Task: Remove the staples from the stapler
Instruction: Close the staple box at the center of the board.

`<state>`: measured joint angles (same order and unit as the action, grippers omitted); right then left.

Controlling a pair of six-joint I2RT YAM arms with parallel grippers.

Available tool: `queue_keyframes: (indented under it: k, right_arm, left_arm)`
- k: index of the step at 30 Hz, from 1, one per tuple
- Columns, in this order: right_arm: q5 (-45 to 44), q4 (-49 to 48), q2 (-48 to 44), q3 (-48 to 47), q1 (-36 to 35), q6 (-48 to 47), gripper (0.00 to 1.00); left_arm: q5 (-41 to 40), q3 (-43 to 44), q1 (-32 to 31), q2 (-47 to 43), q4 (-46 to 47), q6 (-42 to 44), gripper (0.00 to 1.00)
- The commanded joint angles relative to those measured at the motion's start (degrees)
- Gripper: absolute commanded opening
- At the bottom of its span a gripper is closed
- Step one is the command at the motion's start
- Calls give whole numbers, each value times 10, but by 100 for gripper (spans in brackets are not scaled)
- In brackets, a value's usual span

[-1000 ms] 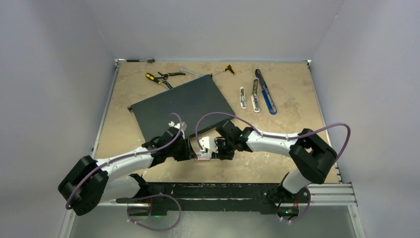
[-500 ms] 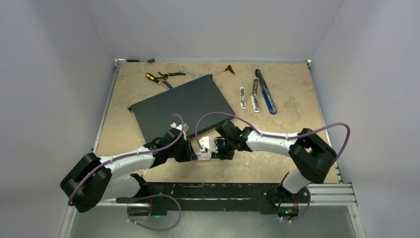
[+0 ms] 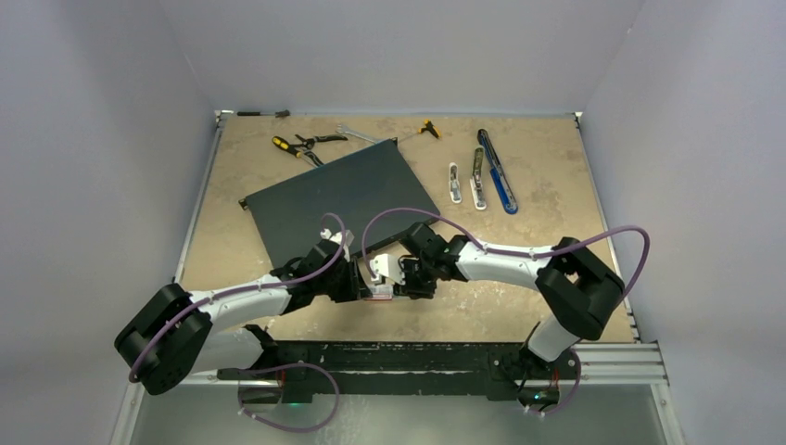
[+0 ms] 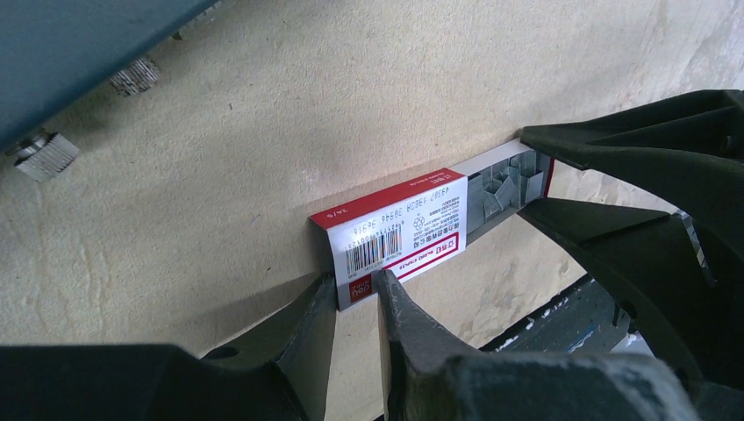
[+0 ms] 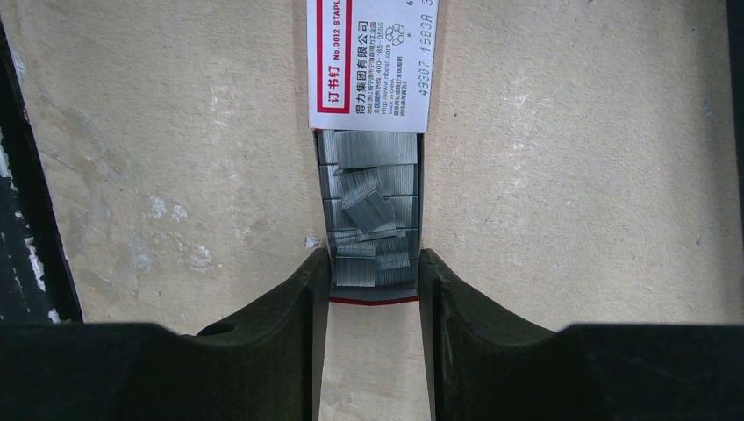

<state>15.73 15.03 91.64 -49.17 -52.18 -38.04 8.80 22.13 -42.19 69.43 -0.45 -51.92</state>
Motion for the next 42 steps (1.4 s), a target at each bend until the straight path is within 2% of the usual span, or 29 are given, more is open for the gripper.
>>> queue_keyframes:
  k: [1, 15, 29, 42]
  right_arm:
    - [-11, 29, 20, -14, -6, 19, 24]
    - [-28, 40, 21, -20, -8, 52, 23]
    - [-32, 61, 41, -69, -32, 59, 22]
    - [-33, 41, 53, -81, -50, 68, 22]
  left_arm:
    - [6, -4, -4, 1, 18, -6, 22]
    - [4, 0, -5, -3, 14, -4, 21]
    - [4, 7, -5, -5, 10, -5, 21]
    - [4, 9, -5, -1, 15, -5, 21]
